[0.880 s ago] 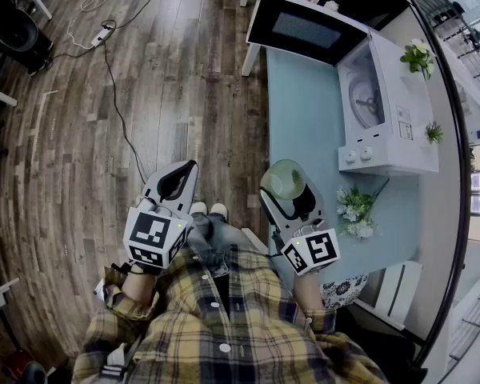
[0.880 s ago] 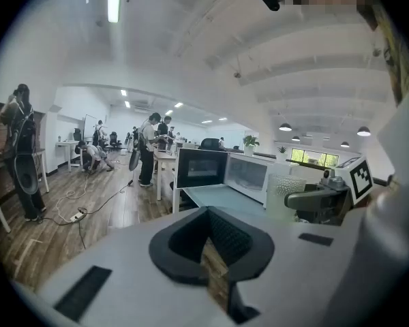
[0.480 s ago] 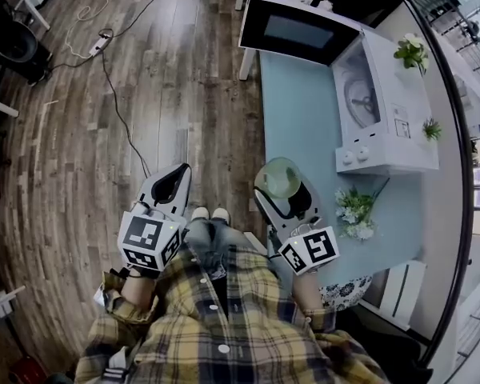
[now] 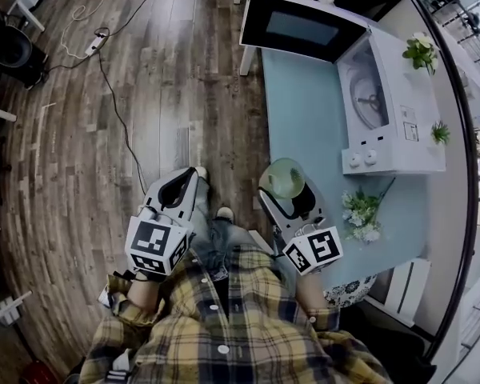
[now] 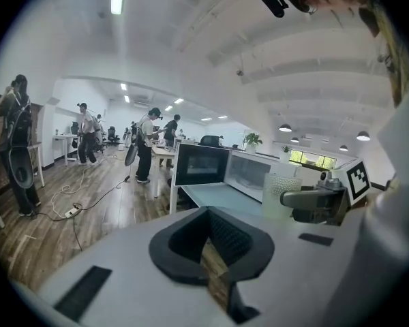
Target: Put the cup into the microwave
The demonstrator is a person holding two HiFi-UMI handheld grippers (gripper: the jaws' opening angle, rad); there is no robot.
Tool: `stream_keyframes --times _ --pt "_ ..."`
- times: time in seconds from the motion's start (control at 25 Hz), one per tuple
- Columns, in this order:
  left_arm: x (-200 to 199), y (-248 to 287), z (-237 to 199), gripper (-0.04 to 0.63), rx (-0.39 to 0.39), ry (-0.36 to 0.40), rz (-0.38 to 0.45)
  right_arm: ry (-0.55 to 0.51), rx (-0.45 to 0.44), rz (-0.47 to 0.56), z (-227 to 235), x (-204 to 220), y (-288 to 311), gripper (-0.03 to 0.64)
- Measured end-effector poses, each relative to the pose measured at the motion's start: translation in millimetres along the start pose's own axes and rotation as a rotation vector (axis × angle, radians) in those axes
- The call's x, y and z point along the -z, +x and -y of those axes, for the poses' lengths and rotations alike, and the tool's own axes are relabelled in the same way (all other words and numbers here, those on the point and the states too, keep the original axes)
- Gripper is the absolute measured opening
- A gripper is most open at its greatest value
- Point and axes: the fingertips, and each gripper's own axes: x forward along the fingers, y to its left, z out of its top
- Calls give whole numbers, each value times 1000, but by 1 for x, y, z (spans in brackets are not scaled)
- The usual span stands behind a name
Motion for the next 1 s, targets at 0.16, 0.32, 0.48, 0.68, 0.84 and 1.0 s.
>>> stream_keyframes --times 0.16,0.32,0.48,0.68,0.84,1.0 --pt "-18 24 -25 -9 29 14 13 6 33 3 12 -10 34 356" --pt "-38 48 -52 -9 46 31 21 -20 50 18 21 -28 69 357" --pt "-54 66 -80 -9 55 40 21 -27 58 23 26 -40 103 357" --pt "-70 85 -106 -9 61 48 29 -35 62 31 33 -51 137 357" --pt "-76 96 -124 -9 70 48 28 -37 72 29 34 -54 157 357" --pt "-80 105 -143 -9 89 59 24 -31 100 32 37 -53 174 356"
